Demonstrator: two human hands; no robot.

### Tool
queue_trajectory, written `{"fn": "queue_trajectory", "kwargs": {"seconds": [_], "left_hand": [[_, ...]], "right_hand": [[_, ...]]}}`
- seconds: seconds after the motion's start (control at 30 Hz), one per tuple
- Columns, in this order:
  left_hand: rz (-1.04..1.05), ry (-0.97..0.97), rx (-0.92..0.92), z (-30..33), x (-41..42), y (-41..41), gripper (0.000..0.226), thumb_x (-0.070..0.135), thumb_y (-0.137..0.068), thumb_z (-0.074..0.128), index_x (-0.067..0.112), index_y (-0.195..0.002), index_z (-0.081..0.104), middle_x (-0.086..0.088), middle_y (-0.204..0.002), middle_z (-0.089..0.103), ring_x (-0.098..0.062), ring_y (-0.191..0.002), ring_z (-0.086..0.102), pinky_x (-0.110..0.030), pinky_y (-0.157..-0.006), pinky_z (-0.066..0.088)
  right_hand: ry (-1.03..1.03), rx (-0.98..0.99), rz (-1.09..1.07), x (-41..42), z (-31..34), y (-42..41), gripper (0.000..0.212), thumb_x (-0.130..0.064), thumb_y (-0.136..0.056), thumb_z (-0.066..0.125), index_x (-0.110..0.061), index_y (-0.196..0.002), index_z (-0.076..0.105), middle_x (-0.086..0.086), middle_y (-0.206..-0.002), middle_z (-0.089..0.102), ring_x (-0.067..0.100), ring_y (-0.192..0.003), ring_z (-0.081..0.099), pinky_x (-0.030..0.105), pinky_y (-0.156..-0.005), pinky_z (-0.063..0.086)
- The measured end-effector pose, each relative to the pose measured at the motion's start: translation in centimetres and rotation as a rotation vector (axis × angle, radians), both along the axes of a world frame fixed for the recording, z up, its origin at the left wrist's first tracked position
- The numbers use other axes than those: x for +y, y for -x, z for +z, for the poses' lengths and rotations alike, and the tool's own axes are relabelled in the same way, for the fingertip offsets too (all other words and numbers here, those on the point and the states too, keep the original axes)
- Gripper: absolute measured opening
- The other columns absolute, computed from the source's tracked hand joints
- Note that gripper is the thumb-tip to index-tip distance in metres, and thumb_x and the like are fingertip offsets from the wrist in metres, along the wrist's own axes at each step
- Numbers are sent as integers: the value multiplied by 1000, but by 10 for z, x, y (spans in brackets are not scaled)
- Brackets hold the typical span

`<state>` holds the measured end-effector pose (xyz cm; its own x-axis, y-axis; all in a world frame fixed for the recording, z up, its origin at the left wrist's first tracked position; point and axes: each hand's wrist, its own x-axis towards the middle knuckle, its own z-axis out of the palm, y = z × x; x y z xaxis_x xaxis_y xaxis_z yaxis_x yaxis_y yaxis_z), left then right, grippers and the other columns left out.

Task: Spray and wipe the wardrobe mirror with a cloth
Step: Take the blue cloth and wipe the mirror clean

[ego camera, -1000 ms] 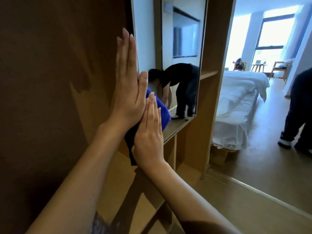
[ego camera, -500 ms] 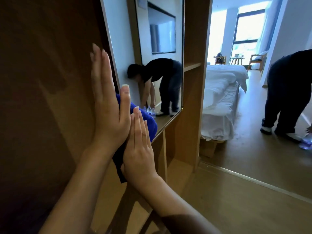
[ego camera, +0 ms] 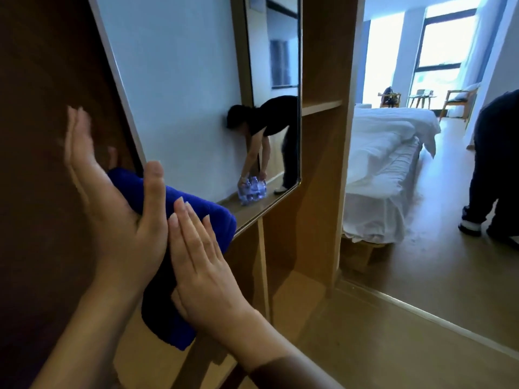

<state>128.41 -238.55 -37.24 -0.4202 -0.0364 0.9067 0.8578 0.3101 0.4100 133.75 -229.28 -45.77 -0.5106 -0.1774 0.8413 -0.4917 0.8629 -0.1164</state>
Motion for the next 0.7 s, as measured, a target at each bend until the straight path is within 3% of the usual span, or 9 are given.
{"fn": "queue_trajectory", "kwargs": {"seconds": [0.07, 0.13, 0.2, 0.33, 0.43, 0.53, 0.6, 0.7], "left_hand": [[89, -49, -69, -11, -1, 8, 72, 58, -93, 48, 16, -146, 26, -30, -135, 45, -51, -118, 51, -64, -94, 44], [194, -92, -94, -20, 3, 11, 71, 60, -93, 45, 10, -142, 31, -27, -134, 47, -45, -118, 53, -60, -94, 46], [267, -123, -68, -24, 8, 4, 70, 57, -97, 41, 2, -140, 33, -22, -138, 46, -36, -125, 51, -53, -100, 44], [445, -122, 40, -25, 31, -19, 60, 34, -103, 39, -7, -143, 23, -26, -151, 27, -31, -142, 29, -36, -118, 25], [540, -102, -3, -27, 43, -27, 61, 30, -103, 40, -3, -147, 13, -21, -156, 16, -22, -146, 18, -20, -119, 14], [531, -130, -115, -30, 48, -28, 61, 30, -103, 39, 4, -150, 9, -6, -156, 17, -6, -142, 21, -9, -112, 19], [490, -156, -188, -27, 58, -27, 60, 30, -103, 39, 10, -151, 9, 4, -152, 22, 7, -135, 24, -5, -108, 23], [474, -221, -234, -20, 69, -17, 58, 32, -103, 39, 15, -151, 12, 4, -151, 32, 12, -130, 33, -12, -111, 29]], "right_hand": [[-31, 21, 82, 13, -2, 2, 83, -13, -93, 42, -20, -153, -15, 4, -158, 3, 14, -148, -16, 34, -122, -6], [-48, 34, 179, 28, -2, 7, 71, -10, -93, 44, -16, -152, 4, 5, -158, 4, 14, -148, -13, 37, -122, -1], [-102, 70, 206, 40, -3, 15, 66, -9, -94, 46, -11, -150, 11, 5, -159, -1, 14, -148, -10, 38, -123, 1], [-263, 137, 190, 61, -8, 33, 74, -13, -93, 45, -11, -150, -2, 5, -157, -8, 16, -148, -12, 36, -122, -2], [-320, 174, 171, 70, -8, 43, 73, -16, -94, 40, -13, -150, -6, 5, -158, -8, 17, -148, -11, 37, -122, -4], [-329, 205, 135, 80, -11, 54, 67, -13, -95, 30, -12, -152, -4, 5, -159, -6, 17, -148, -9, 35, -122, -6], [-301, 205, 124, 90, -14, 64, 70, -13, -94, 33, -11, -152, -5, 5, -160, -8, 17, -148, -9, 35, -122, -7], [-306, 239, 101, 104, -18, 77, 73, -13, -95, 40, -9, -153, -4, 6, -160, -6, 19, -149, -6, 36, -122, -5]]}}
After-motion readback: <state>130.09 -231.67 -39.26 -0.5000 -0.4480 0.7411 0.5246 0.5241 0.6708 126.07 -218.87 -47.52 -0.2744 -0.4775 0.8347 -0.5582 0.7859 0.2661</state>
